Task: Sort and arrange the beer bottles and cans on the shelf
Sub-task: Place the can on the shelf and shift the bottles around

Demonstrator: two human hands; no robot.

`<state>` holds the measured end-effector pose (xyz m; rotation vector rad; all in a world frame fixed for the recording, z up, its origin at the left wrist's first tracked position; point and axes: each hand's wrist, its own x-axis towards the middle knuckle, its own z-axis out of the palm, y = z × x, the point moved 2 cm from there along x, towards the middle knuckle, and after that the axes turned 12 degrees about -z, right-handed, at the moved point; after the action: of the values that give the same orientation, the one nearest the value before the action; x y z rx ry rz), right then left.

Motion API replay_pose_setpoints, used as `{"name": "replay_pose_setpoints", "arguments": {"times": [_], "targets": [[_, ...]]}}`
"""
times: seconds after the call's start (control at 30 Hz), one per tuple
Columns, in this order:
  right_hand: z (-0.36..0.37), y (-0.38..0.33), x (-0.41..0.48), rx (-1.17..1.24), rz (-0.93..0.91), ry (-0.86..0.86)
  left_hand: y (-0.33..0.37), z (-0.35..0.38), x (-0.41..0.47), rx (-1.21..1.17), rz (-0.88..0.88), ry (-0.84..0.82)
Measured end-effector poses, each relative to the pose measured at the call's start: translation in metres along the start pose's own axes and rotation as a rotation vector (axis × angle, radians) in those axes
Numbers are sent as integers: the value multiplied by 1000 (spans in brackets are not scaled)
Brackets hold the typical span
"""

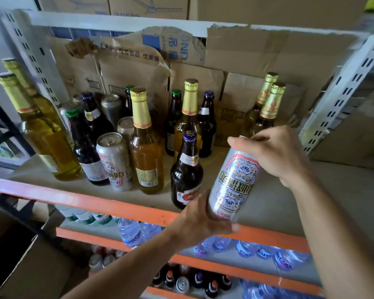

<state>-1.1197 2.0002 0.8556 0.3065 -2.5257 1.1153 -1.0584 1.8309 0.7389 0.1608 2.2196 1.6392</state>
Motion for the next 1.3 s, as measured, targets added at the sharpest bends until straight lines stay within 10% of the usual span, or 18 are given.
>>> {"name": "replay_pose_setpoints", "arguments": {"times": [0.73,1.3], "targets": [[48,-48,-36,903,76,-200,15,-39,-78,-208,41,-208],[159,-145,-31,1084,119,-374,-27,-159,-139,-247,-5,-52]]}}
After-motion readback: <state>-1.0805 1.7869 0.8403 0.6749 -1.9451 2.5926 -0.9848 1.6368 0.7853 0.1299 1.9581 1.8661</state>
